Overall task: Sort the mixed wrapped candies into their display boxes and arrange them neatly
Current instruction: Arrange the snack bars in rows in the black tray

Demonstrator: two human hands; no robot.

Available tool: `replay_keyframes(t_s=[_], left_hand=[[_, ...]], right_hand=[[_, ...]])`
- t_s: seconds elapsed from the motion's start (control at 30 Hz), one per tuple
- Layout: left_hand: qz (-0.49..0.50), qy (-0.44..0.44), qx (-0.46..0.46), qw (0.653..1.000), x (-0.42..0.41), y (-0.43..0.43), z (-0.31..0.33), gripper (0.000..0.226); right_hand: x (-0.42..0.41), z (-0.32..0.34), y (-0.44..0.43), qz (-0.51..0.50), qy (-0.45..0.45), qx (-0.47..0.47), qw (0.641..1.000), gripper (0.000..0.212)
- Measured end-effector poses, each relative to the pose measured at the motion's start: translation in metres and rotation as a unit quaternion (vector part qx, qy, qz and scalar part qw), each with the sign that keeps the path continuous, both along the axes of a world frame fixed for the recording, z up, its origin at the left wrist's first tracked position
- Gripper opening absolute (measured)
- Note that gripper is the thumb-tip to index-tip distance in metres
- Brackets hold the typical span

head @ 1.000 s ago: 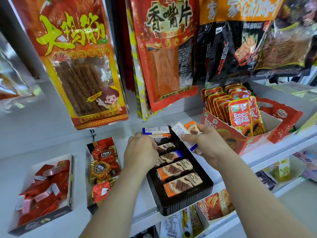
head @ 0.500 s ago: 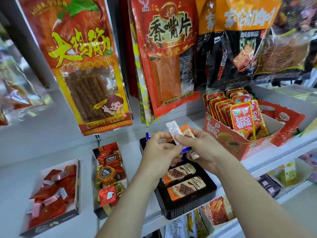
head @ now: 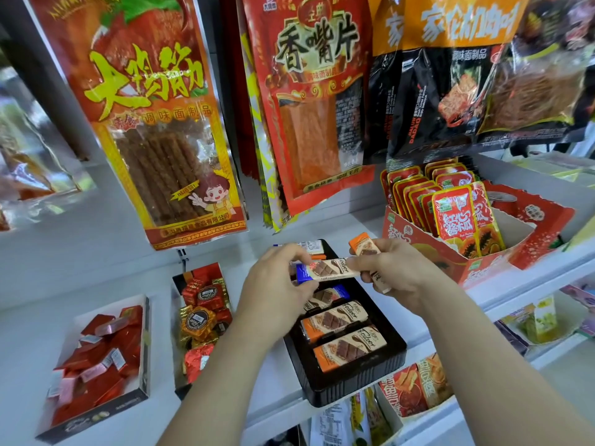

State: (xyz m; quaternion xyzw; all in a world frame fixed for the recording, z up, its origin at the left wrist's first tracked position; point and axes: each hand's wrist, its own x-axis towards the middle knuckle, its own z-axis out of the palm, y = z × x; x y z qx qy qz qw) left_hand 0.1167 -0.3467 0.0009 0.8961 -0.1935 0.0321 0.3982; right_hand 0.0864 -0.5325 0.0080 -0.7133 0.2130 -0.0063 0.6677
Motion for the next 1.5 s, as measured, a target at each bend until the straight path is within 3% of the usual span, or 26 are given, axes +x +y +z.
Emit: replay_keyframes(t_s=[0.1, 0.27, 0.33, 0.57, 0.67, 0.83, 1.0, 1.07, 1.17, 1.23, 1.37, 1.5], left_hand=[[-0.014, 0.133, -0.088, 0.987, 0.004, 0.009, 0.004, 0.029], [0.006, 0.218, -0.136, 0.966, 0.009, 0.017, 0.005, 0.015], [0.028, 0.214, -0.163, 0.963, 0.01, 0.018, 0.004, 0.011], [0.04, 0.138, -0.044, 0.989, 0.011, 0.012, -0.004, 0.022], [0.055, 0.122, -0.073, 0.988, 0.012, 0.011, -0.004, 0.021], [0.068, 0.092, -0.211, 0.971, 0.012, 0.008, 0.002, 0.017], [0.036, -0.06, -0.116, 0.991, 0.006, 0.006, 0.009, 0.011], [0.02, -0.074, -0.132, 0.988, 0.002, 0.002, 0.01, 0.014], [0.023, -0.048, -0.196, 0.979, -0.003, -0.002, 0.01, 0.025], [0.034, 0.017, -0.213, 0.976, -0.003, -0.003, 0.008, 0.025], [0.0, 0.206, -0.27, 0.941, 0.003, 0.002, 0.005, 0.022], [-0.051, 0.205, -0.21, 0.955, 0.004, 0.005, -0.001, 0.027]], right_hand=[[0.0, -0.002, 0.003, 0.019, -0.008, -0.048, 0.999, 0.025], [0.004, -0.005, 0.014, 0.031, -0.016, -0.146, 0.989, 0.016], [0.006, -0.008, 0.015, 0.033, -0.014, -0.151, 0.988, 0.015], [0.012, -0.014, 0.017, 0.05, 0.0, -0.274, 0.961, 0.007], [0.01, -0.012, 0.017, 0.056, 0.0, -0.28, 0.959, 0.01], [0.004, -0.002, 0.019, 0.081, -0.031, -0.206, 0.975, 0.011], [0.007, 0.001, 0.028, 0.117, -0.091, -0.219, 0.964, 0.021], [0.006, 0.001, 0.034, 0.154, -0.112, -0.16, 0.969, 0.02], [0.005, 0.002, 0.04, 0.168, -0.132, 0.024, 0.977, 0.015], [0.004, 0.002, 0.042, 0.139, -0.125, 0.114, 0.976, 0.013], [0.005, 0.0, 0.038, 0.122, -0.075, 0.181, 0.973, 0.009], [0.005, 0.001, 0.03, 0.098, -0.058, 0.213, 0.97, 0.003]])
